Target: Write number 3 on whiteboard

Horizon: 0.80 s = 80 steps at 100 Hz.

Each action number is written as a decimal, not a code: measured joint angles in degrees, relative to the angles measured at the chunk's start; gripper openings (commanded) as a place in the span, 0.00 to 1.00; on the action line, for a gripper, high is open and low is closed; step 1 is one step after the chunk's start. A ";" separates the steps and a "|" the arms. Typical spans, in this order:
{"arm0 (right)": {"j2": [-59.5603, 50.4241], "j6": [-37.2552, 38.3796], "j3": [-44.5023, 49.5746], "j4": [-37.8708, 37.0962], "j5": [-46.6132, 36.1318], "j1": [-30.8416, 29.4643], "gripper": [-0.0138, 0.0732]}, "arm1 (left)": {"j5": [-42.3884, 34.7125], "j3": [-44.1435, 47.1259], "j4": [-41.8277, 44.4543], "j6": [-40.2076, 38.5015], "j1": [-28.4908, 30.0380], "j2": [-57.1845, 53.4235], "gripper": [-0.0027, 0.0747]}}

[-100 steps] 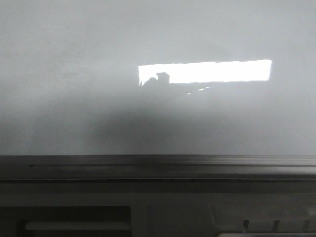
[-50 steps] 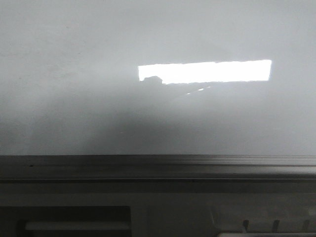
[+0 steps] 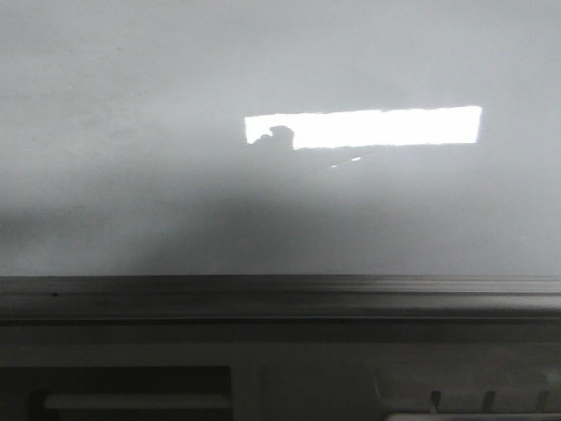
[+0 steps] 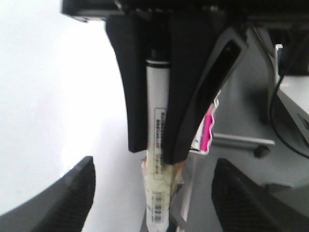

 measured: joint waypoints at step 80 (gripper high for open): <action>-0.35 0.73 0.74 -2.83 -4.52 -19.49 0.09 | -19.29 23.21 22.85 -40.95 0.00 -36.43 0.01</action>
